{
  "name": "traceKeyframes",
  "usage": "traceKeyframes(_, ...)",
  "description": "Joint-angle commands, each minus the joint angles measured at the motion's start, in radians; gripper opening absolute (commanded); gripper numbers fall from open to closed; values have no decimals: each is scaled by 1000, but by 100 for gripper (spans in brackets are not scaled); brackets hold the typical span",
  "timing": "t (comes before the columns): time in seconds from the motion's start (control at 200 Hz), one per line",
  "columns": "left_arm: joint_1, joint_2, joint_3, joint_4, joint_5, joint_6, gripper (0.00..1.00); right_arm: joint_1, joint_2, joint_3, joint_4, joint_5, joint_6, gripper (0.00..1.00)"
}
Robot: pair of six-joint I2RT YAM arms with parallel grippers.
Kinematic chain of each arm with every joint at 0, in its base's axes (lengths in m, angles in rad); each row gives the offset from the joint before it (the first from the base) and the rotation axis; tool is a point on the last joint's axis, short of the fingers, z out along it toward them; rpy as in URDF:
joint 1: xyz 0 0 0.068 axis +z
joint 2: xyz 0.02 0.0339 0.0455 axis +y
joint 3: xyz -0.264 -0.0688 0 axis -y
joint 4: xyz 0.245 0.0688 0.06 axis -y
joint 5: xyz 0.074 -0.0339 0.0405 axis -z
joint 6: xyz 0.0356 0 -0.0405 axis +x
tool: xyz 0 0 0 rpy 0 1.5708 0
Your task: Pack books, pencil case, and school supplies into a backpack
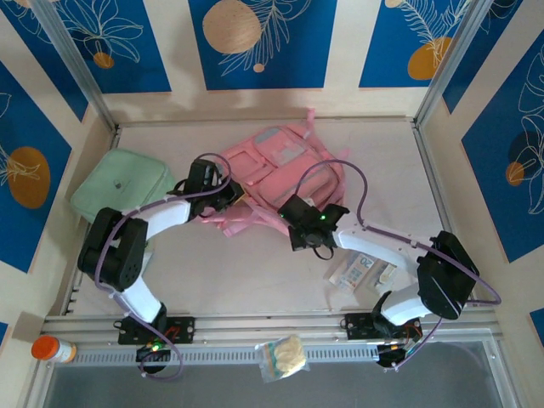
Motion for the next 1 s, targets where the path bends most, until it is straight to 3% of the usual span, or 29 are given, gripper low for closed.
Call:
traceKeyframes(0.0, 35, 11, 95, -20, 42, 79, 10, 51, 21, 72, -16, -90, 42, 0)
traceKeyframes(0.055, 44, -8, 81, -47, 53, 91, 27, 52, 42, 80, 39, -137, 58, 0)
traceKeyframes(0.125, 44, -69, 10, -17, 61, 73, 41, 66, 75, 97, 64, -132, 80, 0)
traceKeyframes(0.23, 25, -175, -132, 67, 81, -14, 50, 86, 124, 121, 72, -113, 91, 0)
traceKeyframes(0.355, -56, -303, -299, 162, 0, -157, 57, 99, 156, 124, 87, -124, 99, 0)
traceKeyframes(0.55, -197, -361, -472, 360, -144, -412, 63, 118, 156, 118, 68, -91, 111, 0)
traceKeyframes(0.705, -291, -271, -432, 437, -193, -481, 66, 121, 157, 112, 73, -92, 116, 0)
traceKeyframes(0.92, -368, -65, -422, 725, -245, -625, 55, 137, 177, 131, 58, -69, 118, 0)
traceKeyframes(0.99, -384, -7, -420, 783, -258, -657, 47, 137, 178, 137, 49, -62, 118, 0)
